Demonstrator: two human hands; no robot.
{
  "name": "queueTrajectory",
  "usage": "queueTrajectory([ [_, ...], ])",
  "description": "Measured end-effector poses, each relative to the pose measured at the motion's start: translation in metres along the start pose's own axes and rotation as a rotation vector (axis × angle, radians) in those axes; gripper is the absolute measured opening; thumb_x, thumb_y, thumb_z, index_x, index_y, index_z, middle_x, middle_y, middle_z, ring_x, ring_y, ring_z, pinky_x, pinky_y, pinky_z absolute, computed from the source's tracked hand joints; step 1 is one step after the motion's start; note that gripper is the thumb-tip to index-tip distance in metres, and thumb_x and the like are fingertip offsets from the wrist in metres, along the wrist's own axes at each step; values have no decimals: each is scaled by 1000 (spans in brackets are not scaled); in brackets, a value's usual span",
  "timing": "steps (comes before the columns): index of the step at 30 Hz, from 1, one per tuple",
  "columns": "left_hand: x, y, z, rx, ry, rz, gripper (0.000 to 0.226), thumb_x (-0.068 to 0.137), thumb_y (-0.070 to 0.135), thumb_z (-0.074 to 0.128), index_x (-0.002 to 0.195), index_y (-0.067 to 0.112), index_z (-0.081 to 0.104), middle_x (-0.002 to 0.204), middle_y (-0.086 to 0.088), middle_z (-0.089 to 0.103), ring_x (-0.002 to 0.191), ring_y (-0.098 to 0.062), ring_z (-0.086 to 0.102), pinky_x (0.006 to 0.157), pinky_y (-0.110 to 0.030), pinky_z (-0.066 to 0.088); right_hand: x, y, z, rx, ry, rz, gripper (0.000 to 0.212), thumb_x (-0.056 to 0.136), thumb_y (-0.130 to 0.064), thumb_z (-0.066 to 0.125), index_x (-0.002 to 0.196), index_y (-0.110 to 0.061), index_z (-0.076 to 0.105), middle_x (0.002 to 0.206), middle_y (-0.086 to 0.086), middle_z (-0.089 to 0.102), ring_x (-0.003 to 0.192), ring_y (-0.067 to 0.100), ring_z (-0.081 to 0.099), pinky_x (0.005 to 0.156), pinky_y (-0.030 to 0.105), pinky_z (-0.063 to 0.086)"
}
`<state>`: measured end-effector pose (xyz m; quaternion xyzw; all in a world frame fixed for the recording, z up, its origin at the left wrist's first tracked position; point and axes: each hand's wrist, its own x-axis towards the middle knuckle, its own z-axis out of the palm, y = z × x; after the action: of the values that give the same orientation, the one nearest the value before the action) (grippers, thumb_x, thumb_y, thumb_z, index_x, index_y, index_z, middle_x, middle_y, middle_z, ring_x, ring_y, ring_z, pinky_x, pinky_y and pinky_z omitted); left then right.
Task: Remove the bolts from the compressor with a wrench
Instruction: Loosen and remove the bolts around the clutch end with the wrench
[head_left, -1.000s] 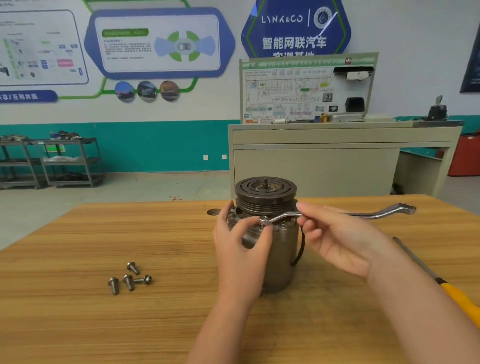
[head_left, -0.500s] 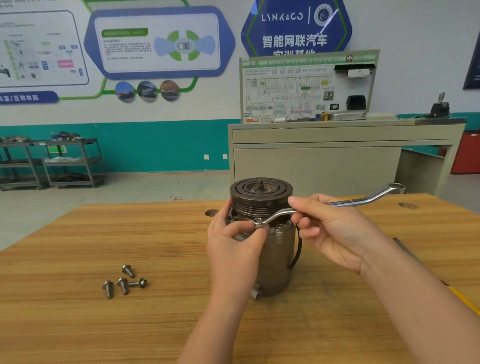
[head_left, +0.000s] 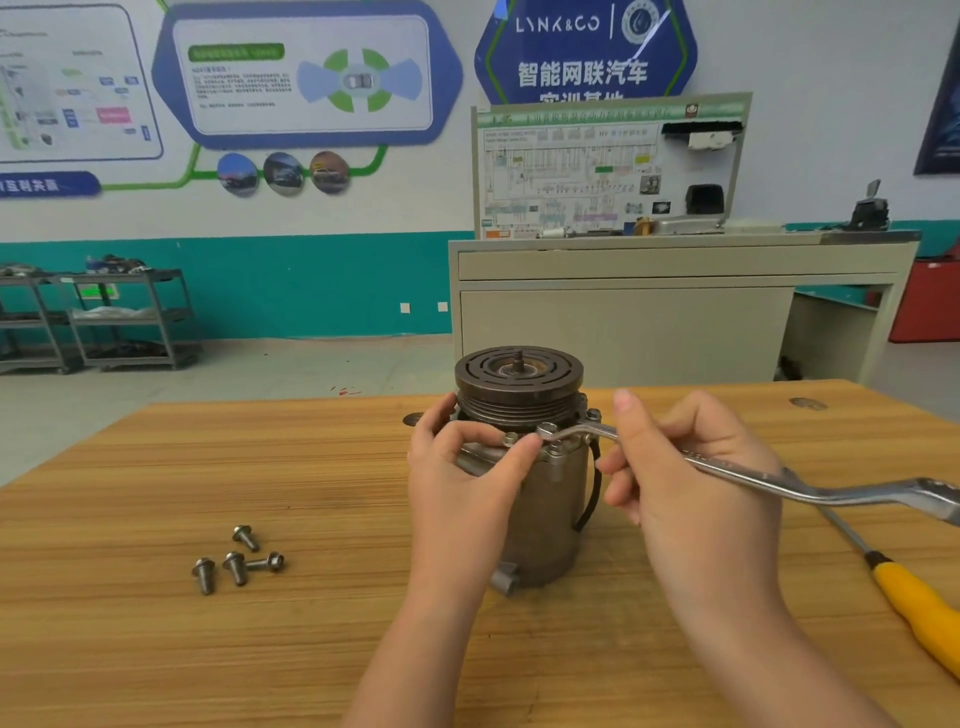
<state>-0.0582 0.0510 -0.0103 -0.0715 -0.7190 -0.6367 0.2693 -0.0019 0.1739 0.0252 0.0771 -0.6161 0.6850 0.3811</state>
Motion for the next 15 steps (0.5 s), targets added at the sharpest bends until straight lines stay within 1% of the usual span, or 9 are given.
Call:
queueTrajectory([
  [3,0,-3,-5,60,-51,26,21,74,35,81,87,33,64,140,22,36,127,9,29,104,-21,24,-4,0,13,-64,-28,-62,37,90,-29,66,59,-17,50,54,6,63,42,14,57,47,24,47],
  [4,0,-3,-7,65,-68,31,19,75,36,79,87,35,65,142,23,34,128,9,27,105,-22,24,-4,1,16,-101,-35,-89,37,90,-28,65,59,-16,50,54,5,62,43,13,57,48,23,47],
  [6,-2,-3,-10,53,-94,31,13,78,35,77,86,39,68,145,23,32,131,7,26,108,-25,25,-6,0,22,-170,-44,-140,38,91,-26,64,59,-14,49,52,4,60,42,8,55,47,15,44],
  [8,-2,-4,-12,30,-109,17,10,78,35,77,85,39,71,146,24,33,134,6,27,110,-27,26,-7,-1,26,-208,-48,-158,39,92,-22,64,59,-10,46,52,6,57,42,7,53,45,9,39],
  [10,-2,-3,-11,23,-105,19,11,77,34,76,84,41,72,143,26,35,134,6,28,110,-29,26,-10,-4,32,-261,-64,-190,40,93,-21,63,59,-11,43,54,8,54,44,12,49,41,12,33],
  [11,-2,-1,-11,35,-106,32,14,77,34,75,83,47,70,144,25,35,134,4,29,110,-30,27,-12,-6,36,-322,-78,-226,42,93,-21,62,58,-15,40,52,7,50,45,13,47,40,15,31],
  [13,-3,1,-12,77,-162,37,26,81,40,66,86,65,61,148,16,36,134,-6,35,108,-34,33,-16,-11,48,-549,-140,-336,46,95,-21,58,59,-24,30,48,-3,39,45,9,42,41,16,27],
  [14,-3,0,-12,60,-196,-6,25,85,42,60,94,66,58,148,6,40,131,-16,42,106,-38,40,-19,-14,55,-678,-188,-377,47,95,-20,56,61,-28,25,51,-8,38,47,6,42,43,17,27],
  [15,-1,1,-10,-19,-209,-80,21,90,39,57,104,54,61,144,-9,47,126,-29,49,102,-47,45,-22,-16,61,-771,-228,-390,47,95,-19,54,62,-29,21,55,-10,40,50,8,44,44,21,27],
])
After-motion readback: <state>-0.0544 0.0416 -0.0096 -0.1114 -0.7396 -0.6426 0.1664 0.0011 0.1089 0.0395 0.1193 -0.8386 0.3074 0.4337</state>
